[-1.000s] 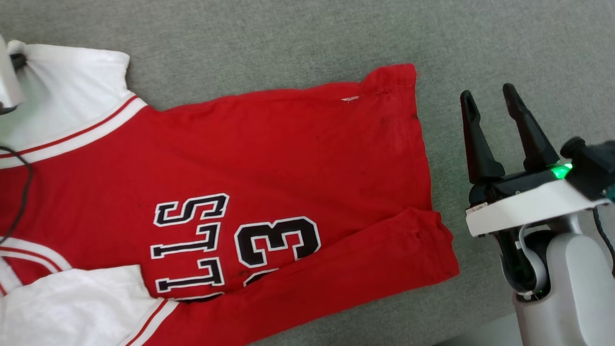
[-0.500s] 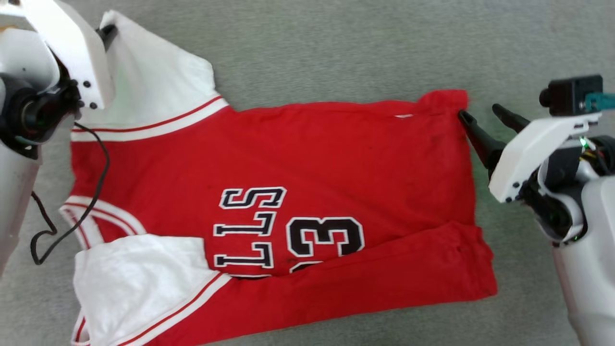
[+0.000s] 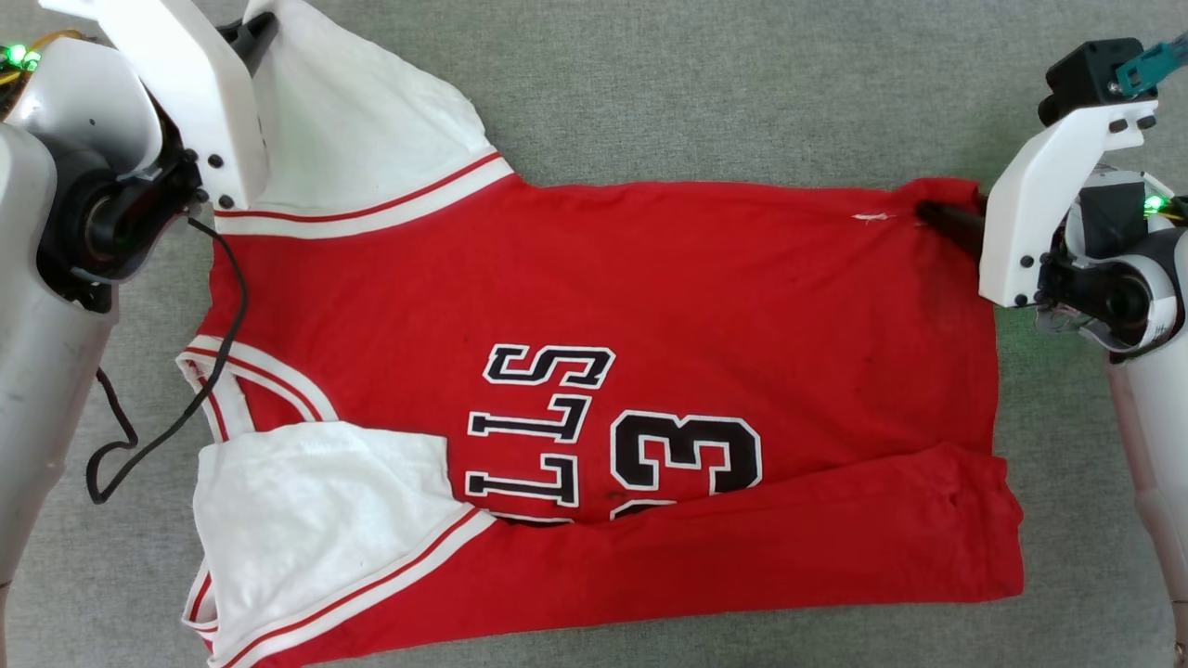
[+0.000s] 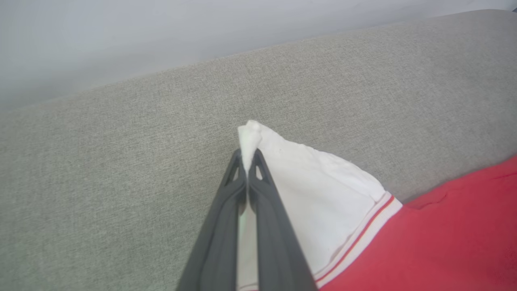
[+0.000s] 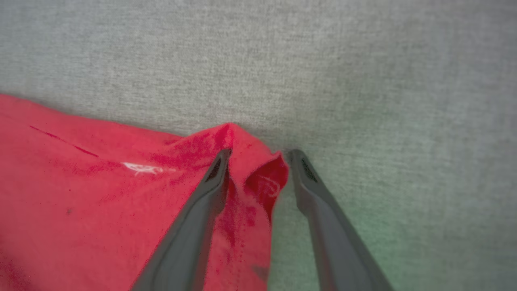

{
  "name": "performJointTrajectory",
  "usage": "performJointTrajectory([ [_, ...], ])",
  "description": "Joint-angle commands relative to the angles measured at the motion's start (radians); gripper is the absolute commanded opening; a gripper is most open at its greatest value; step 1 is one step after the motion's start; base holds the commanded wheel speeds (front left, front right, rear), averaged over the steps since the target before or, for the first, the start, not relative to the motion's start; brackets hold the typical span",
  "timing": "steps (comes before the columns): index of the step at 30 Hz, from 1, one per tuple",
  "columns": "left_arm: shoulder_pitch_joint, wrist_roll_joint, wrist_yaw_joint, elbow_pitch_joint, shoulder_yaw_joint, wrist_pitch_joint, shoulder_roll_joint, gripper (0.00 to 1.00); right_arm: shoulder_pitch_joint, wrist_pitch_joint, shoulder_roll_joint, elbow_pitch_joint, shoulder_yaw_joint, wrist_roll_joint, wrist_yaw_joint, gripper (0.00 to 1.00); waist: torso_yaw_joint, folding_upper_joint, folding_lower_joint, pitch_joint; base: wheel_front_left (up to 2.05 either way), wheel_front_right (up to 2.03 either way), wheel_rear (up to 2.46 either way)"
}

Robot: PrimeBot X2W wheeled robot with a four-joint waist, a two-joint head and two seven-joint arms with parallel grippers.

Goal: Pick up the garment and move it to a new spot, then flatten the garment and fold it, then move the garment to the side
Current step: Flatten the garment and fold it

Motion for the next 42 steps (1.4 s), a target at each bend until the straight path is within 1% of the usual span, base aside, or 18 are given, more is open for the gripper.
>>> performJointTrajectory([
  [1, 0.008, -0.001, -0.003, -0.003, -0.002, -0.005, 0.004, 0.0, 0.065, 0.059, 0.026, 0.073, 0.031, 0.0, 0.0, 0.0, 0.003, 0.0, 0.0, -0.002, 0.0, 0.0, 0.0],
  [4, 0.021, -0.006, 0.001, -0.003, 0.005, -0.02, 0.007, 0.0, 0.037, 0.054, 0.023, 0.056, 0.033, -0.009, 0.0, 0.0, 0.009, 0.0, 0.0, -0.014, 0.0, 0.0, 0.0],
  [9, 0.077, -0.03, 0.009, -0.006, 0.035, -0.072, 0.015, 0.0, 0.011, -0.032, -0.005, -0.029, 0.004, -0.024, 0.0, 0.0, 0.019, 0.0, 0.0, -0.063, 0.0, 0.0, 0.0],
  [12, 0.136, -0.046, 0.016, -0.018, 0.057, -0.119, 0.02, 0.0, 0.046, -0.078, -0.013, -0.08, -0.021, -0.021, 0.0, 0.0, 0.027, 0.0, 0.0, -0.107, 0.0, 0.0, 0.0],
  [18, 0.325, -0.081, 0.058, -0.082, 0.106, -0.224, 0.04, 0.0, 0.18, -0.121, -0.015, -0.184, -0.067, -0.025, 0.0, 0.0, 0.044, 0.0, 0.0, -0.204, 0.0, 0.0, 0.0],
  [20, 0.404, -0.092, 0.082, -0.117, 0.122, -0.256, 0.048, 0.0, 0.236, -0.131, -0.012, -0.213, -0.079, -0.03, 0.0, 0.0, 0.05, 0.0, 0.0, -0.236, 0.0, 0.0, 0.0],
  [24, 0.582, -0.123, 0.129, -0.18, 0.143, -0.305, 0.048, 0.0, 0.358, -0.149, 0.001, -0.259, -0.109, -0.032, 0.0, 0.0, 0.065, 0.0, 0.0, -0.297, 0.0, 0.0, 0.0],
  [29, 0.803, -0.183, 0.173, -0.217, 0.141, -0.332, 0.021, 0.0, 0.519, -0.169, 0.037, -0.292, -0.156, -0.02, 0.0, 0.0, 0.075, 0.0, 0.0, -0.352, 0.0, 0.0, 0.0],
  [33, 0.928, -0.224, 0.189, -0.205, 0.123, -0.336, -0.011, 0.0, 0.618, -0.182, 0.061, -0.293, -0.182, -0.027, 0.0, 0.0, 0.077, 0.0, 0.0, -0.368, 0.0, 0.0, 0.0],
  [34, 0.948, -0.239, 0.187, -0.198, 0.118, -0.334, -0.028, 0.0, 0.64, -0.184, 0.068, -0.286, -0.185, -0.023, 0.0, 0.15, 0.077, 0.0, 0.0, -0.37, 0.0, 0.0, 0.0],
  [35, 0.964, -0.244, 0.181, -0.186, 0.11, -0.334, -0.04, 0.0, 0.663, -0.185, 0.076, -0.276, -0.187, -0.018, 0.0, 0.15, 0.078, 0.0, 0.0, -0.372, 0.0, 0.0, 0.0],
  [36, 0.976, -0.257, 0.172, -0.171, 0.103, -0.336, -0.055, 0.12, 0.679, -0.19, 0.079, -0.268, -0.189, -0.019, 0.0, 0.45, 0.078, 0.0, 0.0, -0.375, 0.0, 0.0, 0.0],
  [37, 0.983, -0.269, 0.162, -0.158, 0.096, -0.339, -0.073, 0.46, 0.695, -0.201, 0.087, -0.259, -0.193, -0.017, 0.0, 1.0, 0.078, 0.0, 0.0, -0.376, 0.0, 0.0, 0.0],
  [38, 0.986, -0.27, 0.154, -0.141, 0.088, -0.341, -0.084, 1.0, 0.711, -0.206, 0.093, -0.248, -0.193, -0.018, 0.0, 1.0, 0.079, 0.0, 0.0, -0.378, 0.0, 0.0, 0.0],
  [40, 0.986, -0.265, 0.142, -0.105, 0.083, -0.362, -0.103, 1.0, 0.736, -0.237, 0.108, -0.235, -0.19, -0.024, -0.001, 1.0, 0.075, 0.0, 0.0, -0.383, 0.0, 0.0, 0.0],
  [42, 0.979, -0.245, 0.139, -0.083, 0.086, -0.411, -0.121, 1.0, 0.761, -0.275, 0.115, -0.228, -0.177, -0.026, 0.0, 1.0, 0.067, 0.0, 0.0, -0.391, 0.0, 0.0, 0.0],
])
